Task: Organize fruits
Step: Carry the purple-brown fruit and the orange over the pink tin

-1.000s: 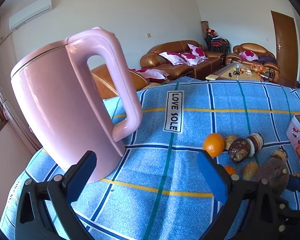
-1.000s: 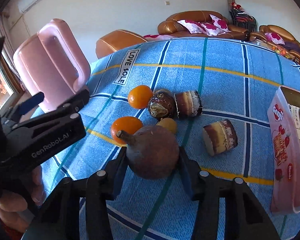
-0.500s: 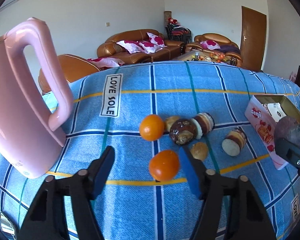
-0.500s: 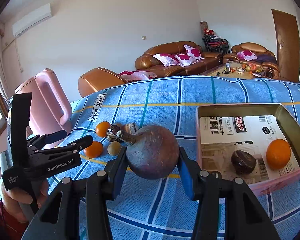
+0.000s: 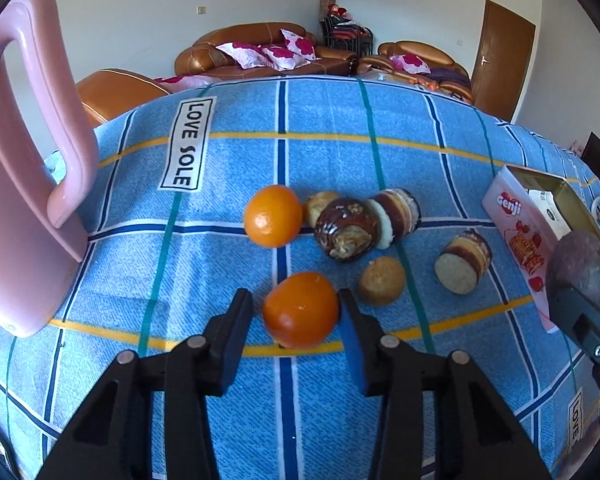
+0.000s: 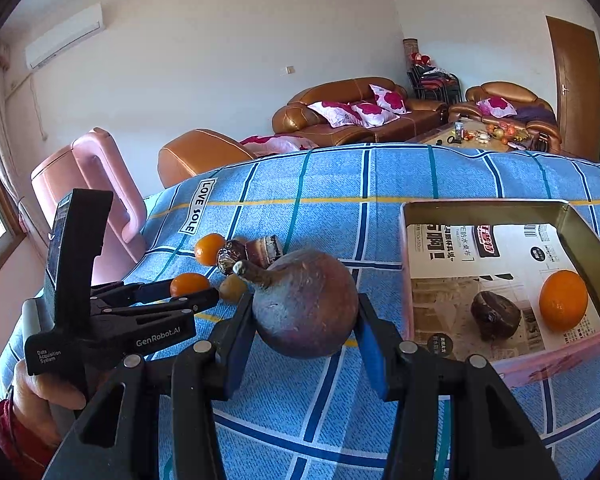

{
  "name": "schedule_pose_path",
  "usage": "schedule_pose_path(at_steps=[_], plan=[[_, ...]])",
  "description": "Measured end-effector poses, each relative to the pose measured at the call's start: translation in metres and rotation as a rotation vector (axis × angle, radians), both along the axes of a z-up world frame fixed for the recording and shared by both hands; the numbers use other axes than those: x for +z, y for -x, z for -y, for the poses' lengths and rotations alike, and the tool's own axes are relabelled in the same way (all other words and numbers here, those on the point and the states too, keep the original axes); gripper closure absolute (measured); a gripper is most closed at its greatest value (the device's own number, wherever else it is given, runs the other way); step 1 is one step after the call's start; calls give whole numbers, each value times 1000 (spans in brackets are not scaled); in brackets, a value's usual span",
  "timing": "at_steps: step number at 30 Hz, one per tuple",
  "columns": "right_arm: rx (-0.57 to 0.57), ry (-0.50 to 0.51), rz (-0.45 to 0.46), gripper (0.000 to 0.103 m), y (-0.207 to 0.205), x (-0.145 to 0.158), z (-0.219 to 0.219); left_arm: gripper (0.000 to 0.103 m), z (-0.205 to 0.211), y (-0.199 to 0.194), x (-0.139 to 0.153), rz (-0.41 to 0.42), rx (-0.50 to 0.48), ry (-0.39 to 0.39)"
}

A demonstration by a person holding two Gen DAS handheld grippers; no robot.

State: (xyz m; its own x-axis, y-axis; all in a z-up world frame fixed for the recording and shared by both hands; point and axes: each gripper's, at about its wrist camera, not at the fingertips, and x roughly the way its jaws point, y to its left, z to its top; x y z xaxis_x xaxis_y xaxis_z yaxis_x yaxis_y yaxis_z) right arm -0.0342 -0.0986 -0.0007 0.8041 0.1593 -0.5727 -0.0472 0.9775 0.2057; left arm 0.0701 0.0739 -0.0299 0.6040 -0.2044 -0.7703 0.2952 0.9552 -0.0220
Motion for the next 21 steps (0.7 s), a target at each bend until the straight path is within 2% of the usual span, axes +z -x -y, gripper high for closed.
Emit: schedule_pose_path(at_steps=[2, 7, 17, 21], plan=[[2, 14, -1, 53, 0, -1, -2, 67, -1, 1, 1, 0, 2, 8], [-8, 44, 18, 53, 2, 0, -4, 67, -3, 7, 5, 40, 34, -13], [-107, 194, 132, 53, 12, 13, -3, 67, 3, 40, 31, 283, 91, -72], [-167, 242, 165, 53, 14, 17, 1, 67, 14, 50, 39, 337, 86, -68]])
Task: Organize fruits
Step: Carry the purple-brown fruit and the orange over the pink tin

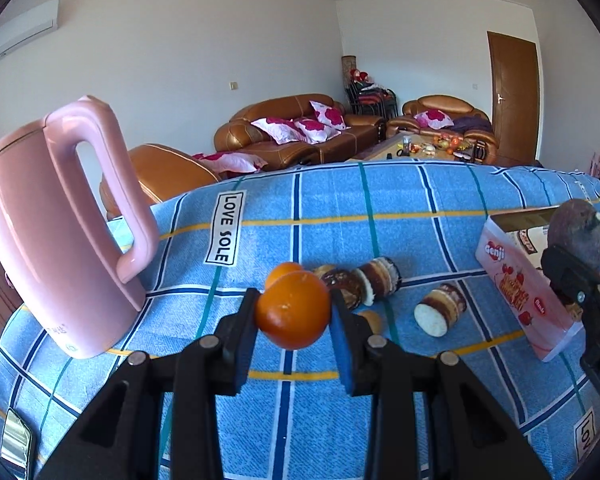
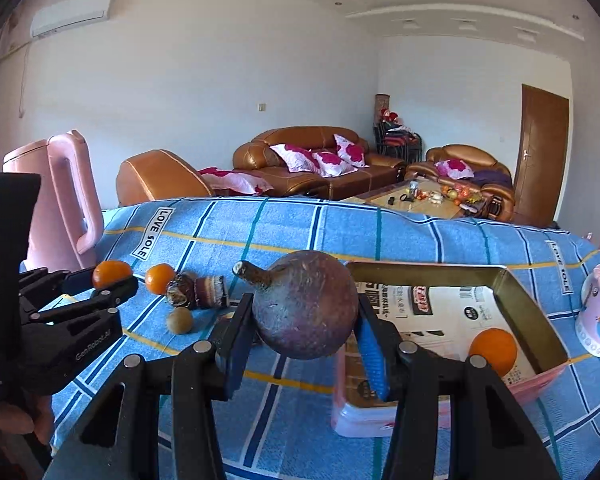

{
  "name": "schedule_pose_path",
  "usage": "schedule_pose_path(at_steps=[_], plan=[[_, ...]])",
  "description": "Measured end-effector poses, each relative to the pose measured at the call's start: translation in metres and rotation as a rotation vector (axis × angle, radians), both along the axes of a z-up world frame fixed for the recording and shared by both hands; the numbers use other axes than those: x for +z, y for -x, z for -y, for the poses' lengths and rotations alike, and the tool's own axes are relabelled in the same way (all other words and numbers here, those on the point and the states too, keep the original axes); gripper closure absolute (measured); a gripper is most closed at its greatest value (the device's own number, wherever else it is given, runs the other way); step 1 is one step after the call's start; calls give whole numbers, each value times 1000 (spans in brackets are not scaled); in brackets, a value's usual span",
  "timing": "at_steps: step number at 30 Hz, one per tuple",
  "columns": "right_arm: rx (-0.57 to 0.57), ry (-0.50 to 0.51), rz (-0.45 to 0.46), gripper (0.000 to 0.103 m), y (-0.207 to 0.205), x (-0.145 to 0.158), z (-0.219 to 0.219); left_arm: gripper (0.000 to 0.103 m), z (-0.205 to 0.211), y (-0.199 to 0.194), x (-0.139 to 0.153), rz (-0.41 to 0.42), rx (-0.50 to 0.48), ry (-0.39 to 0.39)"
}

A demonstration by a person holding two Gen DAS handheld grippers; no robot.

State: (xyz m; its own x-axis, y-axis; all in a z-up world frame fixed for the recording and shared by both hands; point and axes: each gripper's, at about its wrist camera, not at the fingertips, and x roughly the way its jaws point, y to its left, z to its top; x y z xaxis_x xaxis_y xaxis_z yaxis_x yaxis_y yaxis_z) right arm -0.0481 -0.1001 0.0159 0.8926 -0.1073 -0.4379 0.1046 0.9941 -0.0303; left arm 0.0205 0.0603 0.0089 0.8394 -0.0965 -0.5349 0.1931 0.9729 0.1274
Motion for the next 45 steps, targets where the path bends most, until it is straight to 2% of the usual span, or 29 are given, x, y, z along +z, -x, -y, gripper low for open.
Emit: schedule_pose_path(at_steps=[8, 14, 19, 37, 45], plan=[[-18, 12, 10, 52, 0, 1, 3, 67, 9, 15, 7, 57, -27, 32], [-6, 19, 4, 52, 1, 1, 0, 67, 11, 21, 7, 39, -23, 71], [9, 6, -20, 52, 1, 0, 4, 67, 15, 30, 8, 53, -1, 67], [-27, 17, -7, 52, 21, 1, 56, 67, 39, 45, 6, 28, -22, 96], [-56, 34, -1, 53, 25, 2, 79, 67, 42, 51, 8, 5, -129, 218]])
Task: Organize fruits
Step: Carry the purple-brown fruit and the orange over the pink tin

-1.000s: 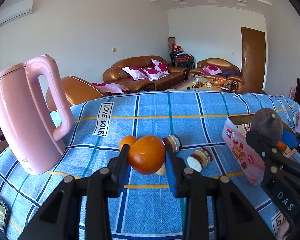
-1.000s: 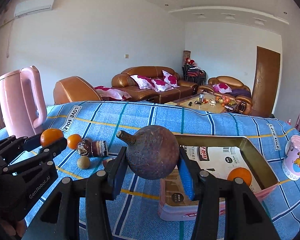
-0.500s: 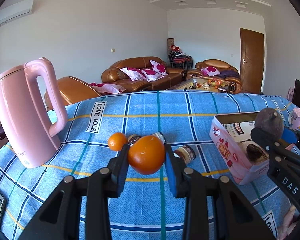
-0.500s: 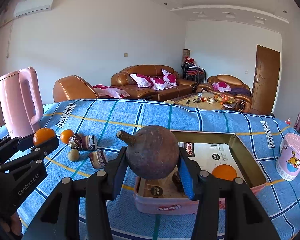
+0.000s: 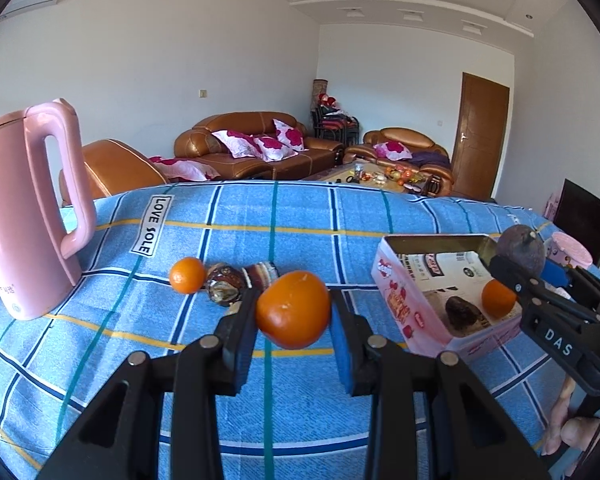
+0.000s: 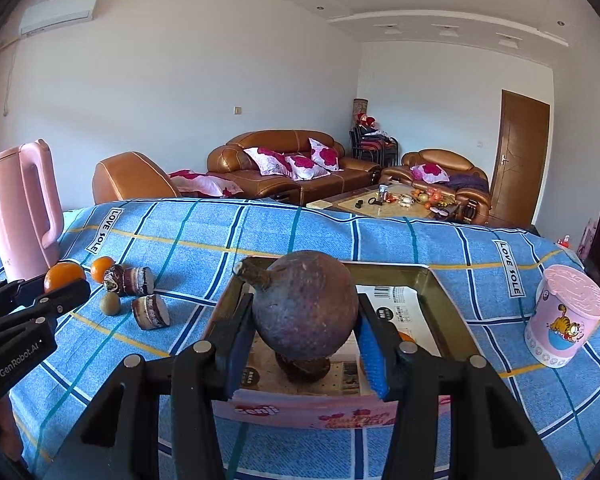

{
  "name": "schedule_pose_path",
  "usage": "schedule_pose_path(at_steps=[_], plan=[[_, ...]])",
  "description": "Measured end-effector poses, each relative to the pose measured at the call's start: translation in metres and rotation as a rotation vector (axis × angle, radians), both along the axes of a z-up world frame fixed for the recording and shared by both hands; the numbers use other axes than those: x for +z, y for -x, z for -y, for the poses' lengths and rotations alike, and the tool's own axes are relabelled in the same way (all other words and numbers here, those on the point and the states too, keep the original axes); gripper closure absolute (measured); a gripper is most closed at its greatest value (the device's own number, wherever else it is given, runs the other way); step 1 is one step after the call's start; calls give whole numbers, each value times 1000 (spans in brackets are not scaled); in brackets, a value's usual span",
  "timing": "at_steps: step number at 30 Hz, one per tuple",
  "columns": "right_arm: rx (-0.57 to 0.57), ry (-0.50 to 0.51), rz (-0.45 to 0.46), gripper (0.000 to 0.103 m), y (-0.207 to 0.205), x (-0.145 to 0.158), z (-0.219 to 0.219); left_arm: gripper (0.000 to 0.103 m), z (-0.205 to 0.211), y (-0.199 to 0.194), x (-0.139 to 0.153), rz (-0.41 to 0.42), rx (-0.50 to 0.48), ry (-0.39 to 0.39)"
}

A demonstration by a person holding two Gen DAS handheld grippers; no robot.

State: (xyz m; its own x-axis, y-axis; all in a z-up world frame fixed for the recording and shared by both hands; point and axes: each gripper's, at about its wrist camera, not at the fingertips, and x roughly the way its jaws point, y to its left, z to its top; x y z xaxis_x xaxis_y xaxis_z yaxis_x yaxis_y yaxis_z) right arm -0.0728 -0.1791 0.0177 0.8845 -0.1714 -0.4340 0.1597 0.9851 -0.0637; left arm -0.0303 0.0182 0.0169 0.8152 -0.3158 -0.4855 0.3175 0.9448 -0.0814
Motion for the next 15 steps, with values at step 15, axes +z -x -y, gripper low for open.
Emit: schedule_pose_path(at_steps=[15], plan=[[-91, 33, 14, 53, 4, 6, 59, 67, 56, 4, 7, 23, -83, 5]])
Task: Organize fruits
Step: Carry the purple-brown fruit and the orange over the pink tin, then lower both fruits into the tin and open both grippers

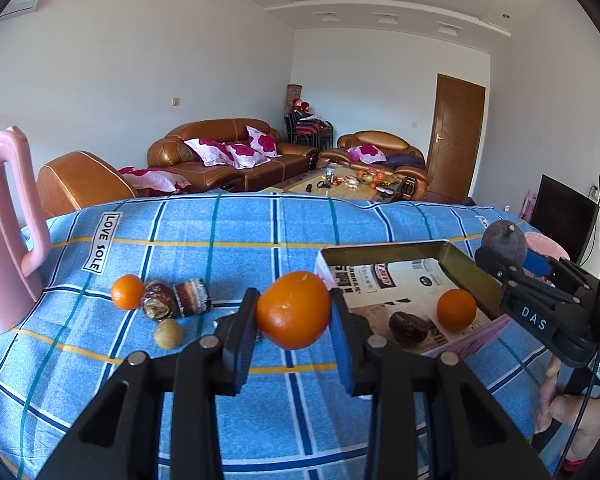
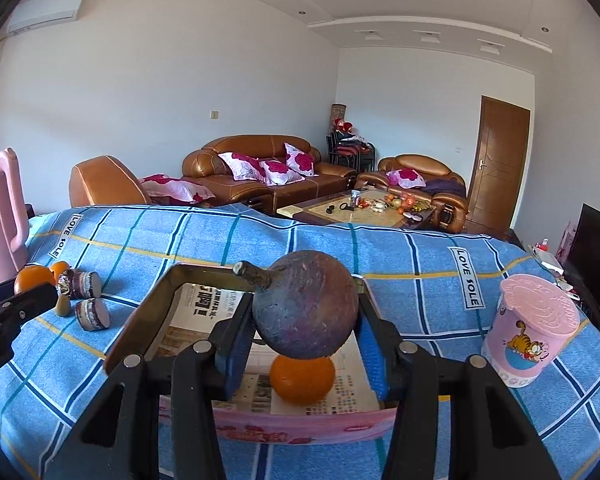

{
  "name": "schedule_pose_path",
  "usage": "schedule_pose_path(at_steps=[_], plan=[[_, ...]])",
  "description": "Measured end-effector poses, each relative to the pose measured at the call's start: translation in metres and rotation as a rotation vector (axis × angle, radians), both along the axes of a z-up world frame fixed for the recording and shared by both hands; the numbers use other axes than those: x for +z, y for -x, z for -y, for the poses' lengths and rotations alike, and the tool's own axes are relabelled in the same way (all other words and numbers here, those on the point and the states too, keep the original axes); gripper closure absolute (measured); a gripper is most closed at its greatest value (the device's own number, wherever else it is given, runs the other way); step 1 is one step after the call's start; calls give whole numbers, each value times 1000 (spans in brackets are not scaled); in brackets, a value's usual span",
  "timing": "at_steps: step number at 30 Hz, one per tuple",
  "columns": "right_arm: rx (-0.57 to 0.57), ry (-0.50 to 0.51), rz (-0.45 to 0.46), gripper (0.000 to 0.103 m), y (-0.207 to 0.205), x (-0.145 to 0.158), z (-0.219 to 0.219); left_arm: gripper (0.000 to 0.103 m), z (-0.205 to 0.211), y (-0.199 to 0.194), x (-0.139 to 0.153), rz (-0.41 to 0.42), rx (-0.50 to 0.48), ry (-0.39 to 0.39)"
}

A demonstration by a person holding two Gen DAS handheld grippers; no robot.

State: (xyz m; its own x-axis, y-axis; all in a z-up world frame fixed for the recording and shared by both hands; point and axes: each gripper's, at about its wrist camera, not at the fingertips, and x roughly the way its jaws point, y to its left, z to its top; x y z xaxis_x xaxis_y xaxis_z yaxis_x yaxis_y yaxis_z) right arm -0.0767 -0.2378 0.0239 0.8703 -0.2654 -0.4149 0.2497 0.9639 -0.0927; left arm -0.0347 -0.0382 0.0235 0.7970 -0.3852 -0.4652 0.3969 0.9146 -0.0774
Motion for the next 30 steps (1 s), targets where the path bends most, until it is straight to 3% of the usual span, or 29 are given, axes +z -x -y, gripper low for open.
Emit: schedule_pose_path(at_steps=[11, 23, 30], plan=[[-98, -62, 2, 53, -2, 2, 53, 67, 78, -14, 0, 20, -76, -90], [3, -66, -110, 52, -39, -12, 43, 67, 111, -47, -18, -88, -46, -125], [71, -148, -196, 52, -57, -23, 50, 67, 118, -55, -22, -130, -59, -135]])
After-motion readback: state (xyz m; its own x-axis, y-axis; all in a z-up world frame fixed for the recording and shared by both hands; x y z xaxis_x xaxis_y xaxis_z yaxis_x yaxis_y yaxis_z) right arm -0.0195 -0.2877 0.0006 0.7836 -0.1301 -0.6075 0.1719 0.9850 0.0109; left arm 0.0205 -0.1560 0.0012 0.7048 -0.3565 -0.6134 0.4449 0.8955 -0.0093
